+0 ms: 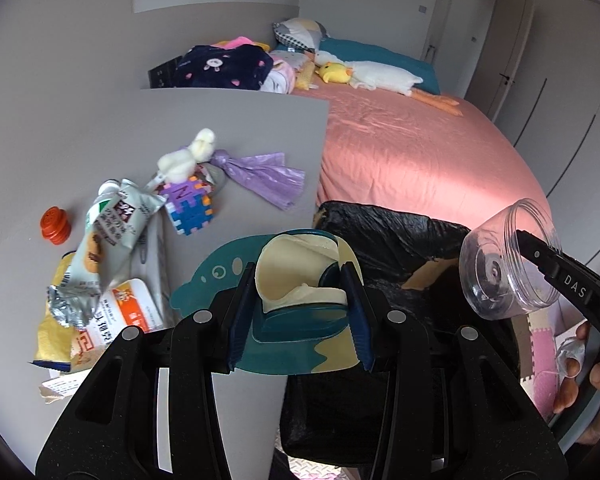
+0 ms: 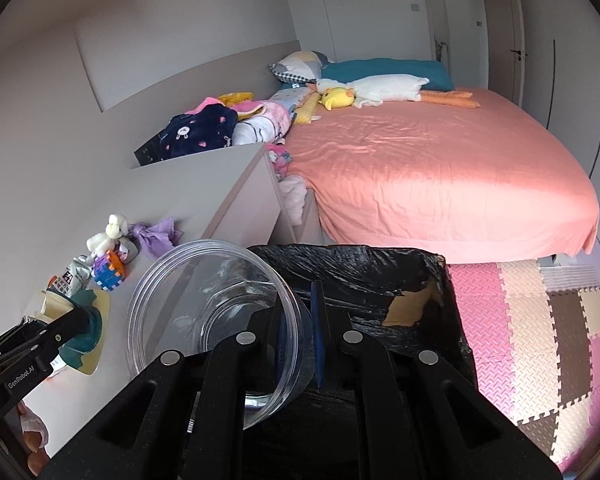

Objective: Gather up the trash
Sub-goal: 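Carry both items over the black trash bin and open both tools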

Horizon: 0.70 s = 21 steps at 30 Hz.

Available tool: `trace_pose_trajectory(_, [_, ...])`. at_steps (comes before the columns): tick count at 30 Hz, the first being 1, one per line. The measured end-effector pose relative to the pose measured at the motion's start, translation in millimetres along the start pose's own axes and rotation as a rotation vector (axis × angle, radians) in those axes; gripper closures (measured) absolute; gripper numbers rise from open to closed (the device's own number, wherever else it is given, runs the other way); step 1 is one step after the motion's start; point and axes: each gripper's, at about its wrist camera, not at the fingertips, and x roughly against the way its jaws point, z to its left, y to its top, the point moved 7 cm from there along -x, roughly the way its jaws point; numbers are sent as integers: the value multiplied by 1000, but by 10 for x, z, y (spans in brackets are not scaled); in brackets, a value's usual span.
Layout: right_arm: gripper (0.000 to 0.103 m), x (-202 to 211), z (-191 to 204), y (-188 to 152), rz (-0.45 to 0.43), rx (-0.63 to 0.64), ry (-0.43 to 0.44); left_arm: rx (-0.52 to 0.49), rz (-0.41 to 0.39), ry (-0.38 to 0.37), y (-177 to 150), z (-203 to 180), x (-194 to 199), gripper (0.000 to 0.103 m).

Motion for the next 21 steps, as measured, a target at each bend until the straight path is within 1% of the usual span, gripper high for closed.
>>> trace_pose_trajectory(6, [91, -7, -269, -21, 10, -37, -41, -49, 43, -42, -60, -285, -196, 61])
trace_pose_trajectory(8, [90, -24, -333, -30, 26, -43, -54, -57, 56, -69, -79, -373, -238, 61])
trace_pose_trajectory(9, [77, -33, -361, -33, 34, -51, -62, -62, 64, -98, -91, -423, -250, 52])
trace_pose_trajectory(10, [47, -24, -406, -36, 32, -72, -73, -70, 81, -125, -106, -475, -272, 38])
trace_pose_trajectory(11, [33, 4, -461, -35, 21, -95, -95, -71, 82, -140, -111, -512, -284, 5])
trace_pose_trajectory(12, [23, 33, -498, -30, 1, -108, -108, -73, 67, -148, -119, -563, -268, 6])
trace_pose_trajectory(16, [23, 63, -558, -4, -16, -132, -118, -101, 71, -128, -157, -601, -281, 6])
trace_pose_trajectory(21, [23, 33, -504, -11, -10, -125, -111, -77, 58, -101, -155, -461, -224, 6])
